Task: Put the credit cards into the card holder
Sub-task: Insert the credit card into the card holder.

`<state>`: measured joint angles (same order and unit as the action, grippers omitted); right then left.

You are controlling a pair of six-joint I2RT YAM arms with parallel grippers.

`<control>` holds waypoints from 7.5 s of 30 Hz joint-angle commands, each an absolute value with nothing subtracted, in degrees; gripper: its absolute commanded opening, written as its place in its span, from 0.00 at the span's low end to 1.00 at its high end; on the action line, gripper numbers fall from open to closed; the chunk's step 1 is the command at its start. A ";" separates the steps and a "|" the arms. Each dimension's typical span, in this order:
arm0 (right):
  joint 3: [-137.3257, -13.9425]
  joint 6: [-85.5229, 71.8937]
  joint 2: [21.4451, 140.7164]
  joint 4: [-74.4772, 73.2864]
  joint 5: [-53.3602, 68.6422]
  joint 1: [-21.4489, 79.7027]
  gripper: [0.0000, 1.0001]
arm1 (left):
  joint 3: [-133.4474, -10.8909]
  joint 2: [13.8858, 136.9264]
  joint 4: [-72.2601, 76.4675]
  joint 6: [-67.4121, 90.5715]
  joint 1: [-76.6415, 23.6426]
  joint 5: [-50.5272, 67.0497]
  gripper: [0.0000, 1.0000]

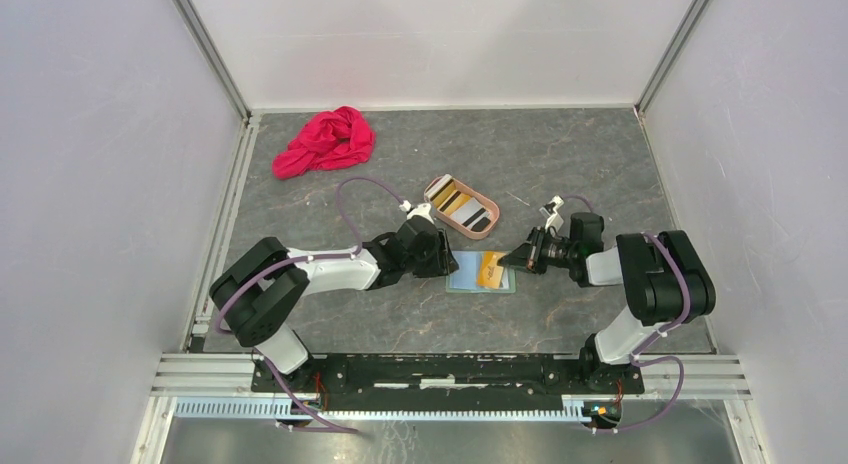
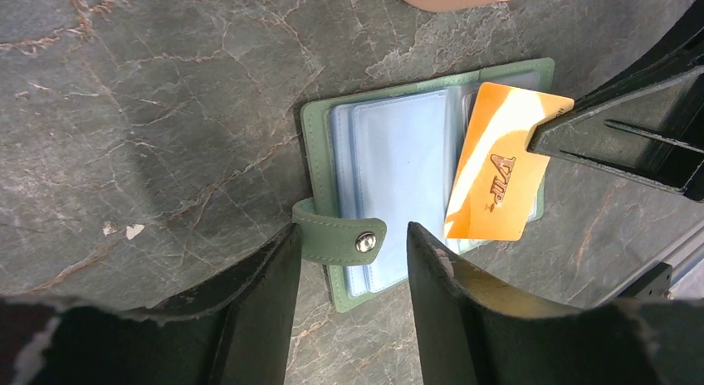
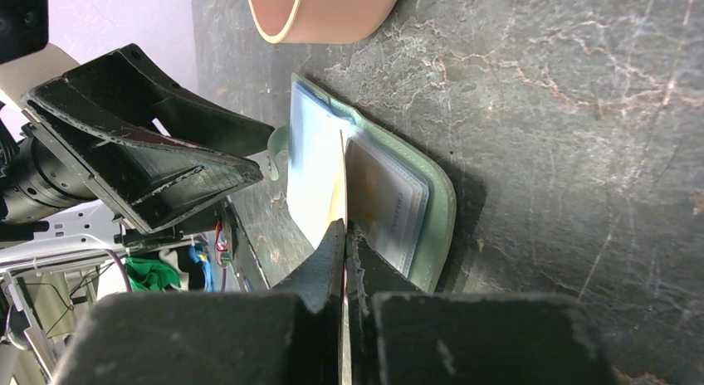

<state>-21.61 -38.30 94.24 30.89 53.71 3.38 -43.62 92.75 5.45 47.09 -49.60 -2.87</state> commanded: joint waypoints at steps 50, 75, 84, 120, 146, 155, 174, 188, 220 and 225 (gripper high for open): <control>-29.13 -35.27 98.08 20.70 48.83 8.84 0.00 | -46.49 96.77 5.80 44.03 -50.10 4.21 0.49; -33.65 -32.54 102.84 17.87 51.48 13.56 0.03 | -46.35 96.74 6.42 43.77 -50.01 4.63 0.50; -34.30 -31.85 103.03 18.73 53.67 14.13 0.20 | -44.30 94.84 9.31 44.01 -49.92 4.72 0.50; -38.32 -20.29 96.26 5.92 48.93 17.63 0.54 | -39.95 91.63 15.79 44.52 -48.87 7.73 0.48; -42.58 -0.70 92.17 -8.17 46.18 18.88 0.78 | -31.94 83.64 23.31 47.77 -47.20 6.94 0.39; -46.59 8.94 92.74 -15.55 45.03 18.94 0.80 | -28.73 81.50 27.67 49.40 -47.20 8.61 0.36; -48.65 18.31 91.62 -23.54 43.34 20.36 0.72 | -28.74 81.95 28.42 48.60 -47.20 9.24 0.36; -48.52 17.80 93.59 -23.09 49.77 21.05 0.56 | -29.17 83.17 29.70 48.25 -47.22 11.16 0.35; -49.37 20.65 92.09 -23.26 47.64 15.13 0.00 | -31.85 97.83 49.58 58.14 -51.00 17.27 0.34; -48.39 19.05 92.94 -21.73 48.54 14.73 0.00 | -35.78 98.62 38.57 54.98 -52.53 11.87 0.34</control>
<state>-48.36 20.58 92.73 -24.16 47.72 14.92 -31.97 98.52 44.29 55.92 -51.62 16.03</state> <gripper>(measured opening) 0.006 0.338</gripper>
